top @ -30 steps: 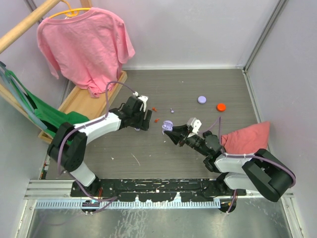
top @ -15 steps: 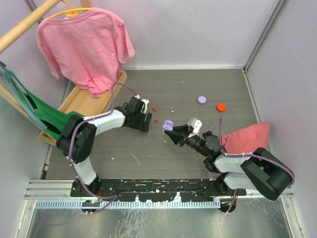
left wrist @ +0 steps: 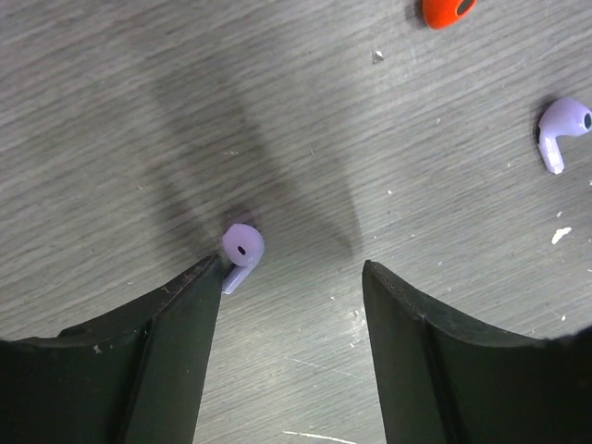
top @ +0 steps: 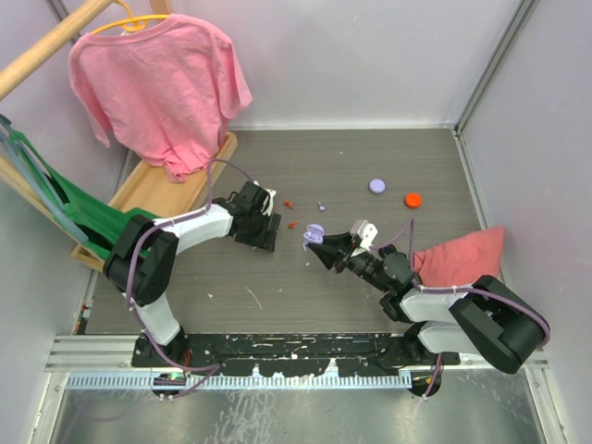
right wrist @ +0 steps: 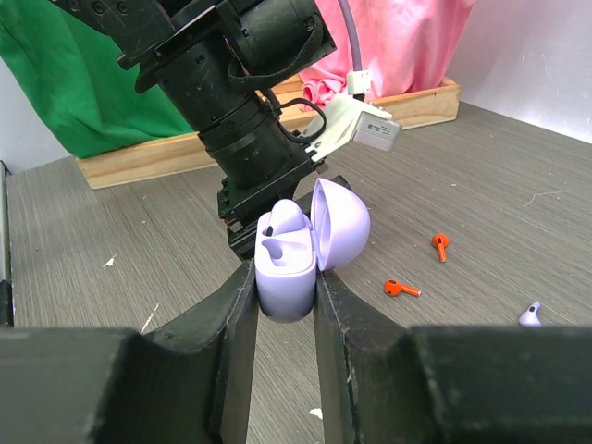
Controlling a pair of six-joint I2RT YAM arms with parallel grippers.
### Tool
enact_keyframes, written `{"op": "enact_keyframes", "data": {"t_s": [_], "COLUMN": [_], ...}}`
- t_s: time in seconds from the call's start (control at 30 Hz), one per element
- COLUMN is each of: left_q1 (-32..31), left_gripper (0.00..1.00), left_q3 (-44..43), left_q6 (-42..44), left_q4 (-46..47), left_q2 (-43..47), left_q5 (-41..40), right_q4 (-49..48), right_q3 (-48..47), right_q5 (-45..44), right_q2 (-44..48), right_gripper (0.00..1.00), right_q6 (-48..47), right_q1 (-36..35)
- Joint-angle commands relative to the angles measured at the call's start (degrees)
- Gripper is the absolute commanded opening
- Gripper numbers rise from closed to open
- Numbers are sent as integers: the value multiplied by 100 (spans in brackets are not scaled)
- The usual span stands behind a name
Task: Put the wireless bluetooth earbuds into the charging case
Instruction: Pick up the earbud from the center of the board.
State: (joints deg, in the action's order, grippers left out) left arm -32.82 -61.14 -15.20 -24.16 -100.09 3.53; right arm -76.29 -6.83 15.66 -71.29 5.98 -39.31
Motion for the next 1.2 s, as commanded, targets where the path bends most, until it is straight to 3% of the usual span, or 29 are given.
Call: {"op": "enact_keyframes", "data": {"t_s": [0.0, 0.3, 0.77, 1.17], "left_q1": [36, 34, 30, 34], "left_gripper": [62, 59, 38, 35], "left_q3": [2, -288, -1026, -1210], "left_q6": [-252, -255, -1, 61], "left_q4": [-209, -576, -862, -1102], "left_q2": [309, 345, -383, -677], "left_q5": [406, -332, -535, -568], "right_q4": [-378, -351, -325, -299], "right_q3": [-38, -51, -64, -77], "right_q5": [-105, -107, -76, -54], "right_q2": [79, 79, 51, 64], "right_gripper": [1, 1, 1, 1], "right_q6": [-66, -63, -55, -54], "right_q1": [-15, -14, -11, -8]}}
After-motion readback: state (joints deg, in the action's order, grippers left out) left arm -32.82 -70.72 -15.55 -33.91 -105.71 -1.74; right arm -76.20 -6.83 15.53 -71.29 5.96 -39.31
